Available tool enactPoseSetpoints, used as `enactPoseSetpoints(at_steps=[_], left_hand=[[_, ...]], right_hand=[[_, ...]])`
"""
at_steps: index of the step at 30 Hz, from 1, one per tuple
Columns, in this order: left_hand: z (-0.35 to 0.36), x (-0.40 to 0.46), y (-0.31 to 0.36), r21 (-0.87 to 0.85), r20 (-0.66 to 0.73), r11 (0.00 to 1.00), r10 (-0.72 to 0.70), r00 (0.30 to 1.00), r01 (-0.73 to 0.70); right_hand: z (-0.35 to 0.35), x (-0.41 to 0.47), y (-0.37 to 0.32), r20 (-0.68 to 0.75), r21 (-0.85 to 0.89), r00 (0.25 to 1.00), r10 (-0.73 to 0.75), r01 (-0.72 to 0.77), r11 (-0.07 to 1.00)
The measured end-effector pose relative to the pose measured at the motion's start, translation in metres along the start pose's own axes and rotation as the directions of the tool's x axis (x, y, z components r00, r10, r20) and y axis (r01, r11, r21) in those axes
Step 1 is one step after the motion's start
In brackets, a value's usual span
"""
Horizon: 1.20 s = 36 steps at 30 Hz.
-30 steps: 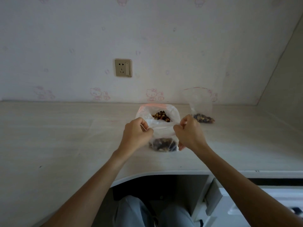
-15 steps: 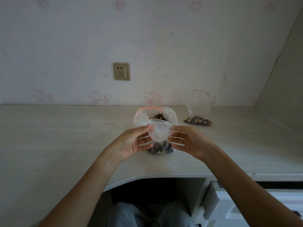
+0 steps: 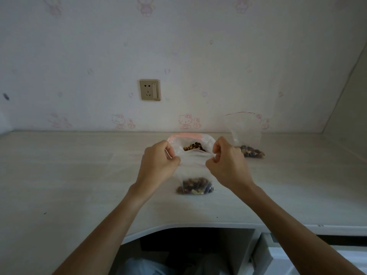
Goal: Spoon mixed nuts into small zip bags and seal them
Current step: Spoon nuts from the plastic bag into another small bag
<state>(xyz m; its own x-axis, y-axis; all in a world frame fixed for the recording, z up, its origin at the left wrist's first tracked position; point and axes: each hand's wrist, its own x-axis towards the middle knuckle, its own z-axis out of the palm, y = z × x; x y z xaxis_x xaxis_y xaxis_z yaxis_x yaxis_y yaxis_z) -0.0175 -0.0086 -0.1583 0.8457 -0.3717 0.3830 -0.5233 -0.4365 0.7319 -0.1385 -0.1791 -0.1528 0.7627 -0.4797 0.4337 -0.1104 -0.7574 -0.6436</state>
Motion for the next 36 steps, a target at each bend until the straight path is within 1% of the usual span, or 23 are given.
enactPoseSetpoints(at_steps=[1,2,3,4,5,6,7,9,12,13,15,17,20,22,24,26,28,31,33,34,35,36], left_hand=[[-0.001,0.002,0.002,0.021,0.031,1.000,-0.005,1.000,0.004],[-0.002,0.005,0.004,-0.009,0.080,0.999,-0.045,0.996,0.046],[-0.004,0.006,0.006,-0.081,0.146,0.990,-0.106,0.984,0.119],[-0.005,0.007,0.008,-0.171,0.225,0.964,-0.164,0.960,0.205],[-0.006,0.007,0.009,-0.253,0.311,0.923,-0.206,0.928,0.290],[-0.007,0.008,0.010,-0.314,0.388,0.879,-0.226,0.893,0.359],[-0.009,0.008,0.010,-0.359,0.452,0.837,-0.231,0.862,0.412],[-0.012,0.011,0.008,-0.434,0.563,0.746,-0.213,0.799,0.504],[-0.016,0.013,0.006,-0.516,0.699,0.580,-0.141,0.701,0.630],[-0.016,0.013,0.006,-0.528,0.725,0.546,-0.110,0.680,0.650],[-0.014,0.012,0.003,-0.545,0.737,0.524,-0.074,0.672,0.655],[-0.011,0.011,0.002,-0.571,0.704,0.532,-0.073,0.706,0.625],[-0.008,0.011,0.003,-0.593,0.662,0.557,-0.073,0.746,0.581],[-0.007,0.010,0.008,-0.571,0.637,0.619,-0.080,0.767,0.539],[-0.006,0.009,0.012,-0.537,0.581,0.702,-0.096,0.808,0.469],[-0.004,0.009,0.016,-0.515,0.527,0.754,-0.096,0.845,0.407],[-0.003,0.010,0.019,-0.505,0.482,0.785,-0.088,0.872,0.359],[-0.003,0.015,0.020,-0.467,0.342,0.847,-0.090,0.935,0.253],[-0.005,0.018,0.020,-0.376,0.203,0.915,-0.073,0.977,0.146],[-0.006,0.020,0.020,-0.288,0.130,0.955,-0.032,0.991,0.068],[-0.008,0.020,0.020,-0.164,0.065,0.986,0.037,0.997,-0.026],[-0.009,0.020,0.021,-0.015,0.015,0.992,0.123,0.992,-0.123]], right_hand=[[-0.001,0.003,0.001,0.033,0.035,0.998,0.047,-0.048,0.998],[-0.003,0.007,0.001,0.081,0.128,0.988,0.132,-0.142,0.982],[-0.006,0.010,0.003,0.150,0.234,0.961,0.232,-0.262,0.936],[-0.009,0.012,0.005,0.230,0.322,0.921,0.315,-0.377,0.868],[-0.013,0.013,0.008,0.314,0.379,0.877,0.364,-0.468,0.799],[-0.017,0.013,0.011,0.394,0.418,0.836,0.382,-0.533,0.735],[-0.020,0.013,0.013,0.464,0.460,0.805,0.370,-0.576,0.676],[-0.023,0.012,0.018,0.564,0.549,0.768,0.303,-0.623,0.558],[-0.024,0.011,0.023,0.629,0.631,0.745,0.223,-0.657,0.413],[-0.024,0.012,0.024,0.640,0.651,0.740,0.208,-0.665,0.366],[-0.023,0.013,0.026,0.654,0.679,0.737,0.171,-0.672,0.295],[-0.023,0.014,0.026,0.658,0.693,0.741,0.138,-0.666,0.276],[-0.021,0.015,0.024,0.643,0.697,0.758,0.109,-0.638,0.328],[-0.020,0.016,0.024,0.628,0.688,0.772,0.099,-0.610,0.394],[-0.021,0.018,0.021,0.609,0.673,0.787,0.101,-0.579,0.460],[-0.022,0.019,0.017,0.565,0.655,0.816,0.119,-0.532,0.537],[-0.023,0.020,0.012,0.472,0.612,0.866,0.163,-0.455,0.647],[-0.023,0.021,0.007,0.226,0.423,0.957,0.184,-0.266,0.866],[-0.024,0.022,0.006,0.058,0.264,0.993,0.107,-0.118,0.957],[-0.025,0.023,0.006,-0.012,0.159,0.999,0.031,-0.029,0.987],[-0.026,0.024,0.006,-0.056,0.025,0.997,-0.056,0.057,0.998],[-0.026,0.025,0.004,-0.063,-0.113,0.988,-0.138,0.131,0.985]])
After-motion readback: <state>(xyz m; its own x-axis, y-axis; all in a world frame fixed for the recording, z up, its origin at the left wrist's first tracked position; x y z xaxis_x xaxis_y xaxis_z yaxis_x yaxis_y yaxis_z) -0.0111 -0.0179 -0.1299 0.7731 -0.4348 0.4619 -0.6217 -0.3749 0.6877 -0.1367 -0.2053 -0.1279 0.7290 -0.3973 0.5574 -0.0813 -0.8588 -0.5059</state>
